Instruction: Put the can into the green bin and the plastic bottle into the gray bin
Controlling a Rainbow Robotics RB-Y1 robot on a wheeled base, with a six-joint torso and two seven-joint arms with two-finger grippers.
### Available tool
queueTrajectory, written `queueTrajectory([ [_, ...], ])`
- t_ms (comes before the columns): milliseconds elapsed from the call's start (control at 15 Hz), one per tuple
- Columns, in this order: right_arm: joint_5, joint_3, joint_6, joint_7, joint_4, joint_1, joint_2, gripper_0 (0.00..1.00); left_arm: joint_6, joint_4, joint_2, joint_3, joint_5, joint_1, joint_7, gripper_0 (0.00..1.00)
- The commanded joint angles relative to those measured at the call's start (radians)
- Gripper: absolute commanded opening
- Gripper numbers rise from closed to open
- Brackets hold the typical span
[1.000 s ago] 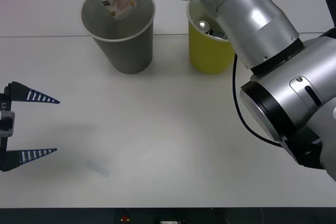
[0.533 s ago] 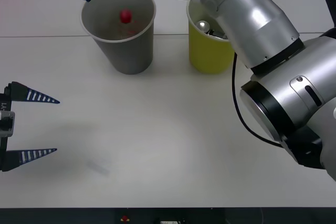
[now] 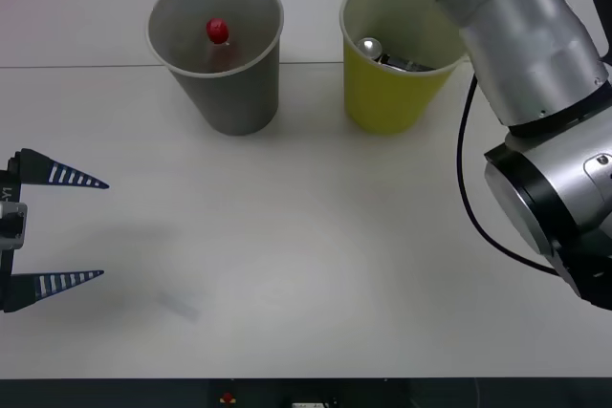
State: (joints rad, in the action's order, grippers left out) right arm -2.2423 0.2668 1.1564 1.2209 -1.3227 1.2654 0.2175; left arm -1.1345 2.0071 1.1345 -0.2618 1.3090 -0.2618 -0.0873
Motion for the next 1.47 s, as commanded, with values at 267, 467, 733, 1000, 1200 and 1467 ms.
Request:
queueTrajectory([
  [267,0.127,-0.023,0.054,-0.023,-0.355,-0.215,0.149,1.0,0.0,0.0,0.0,0.0,0.0,0.0,0.0,1.0],
  [467,0.224,-0.043,0.054,-0.09,-0.5,-0.34,0.238,1.0,0.0,0.0,0.0,0.0,0.0,0.0,0.0,1.0],
  [733,0.398,-0.084,0.054,-0.129,-0.645,-0.485,0.355,1.0,0.0,0.0,0.0,0.0,0.0,0.0,0.0,1.0],
  [1000,0.561,-0.129,0.054,-0.32,-0.701,-0.615,0.457,1.0,0.0,0.0,0.0,0.0,0.0,0.0,0.0,1.0],
  [1200,0.639,-0.161,0.054,-0.451,-0.728,-0.722,0.531,1.0,0.0,0.0,0.0,0.0,0.0,0.0,0.0,1.0],
  [1467,0.681,-0.219,0.054,-0.552,-0.791,-0.873,0.615,1.0,0.0,0.0,0.0,0.0,0.0,0.0,0.0,1.0],
])
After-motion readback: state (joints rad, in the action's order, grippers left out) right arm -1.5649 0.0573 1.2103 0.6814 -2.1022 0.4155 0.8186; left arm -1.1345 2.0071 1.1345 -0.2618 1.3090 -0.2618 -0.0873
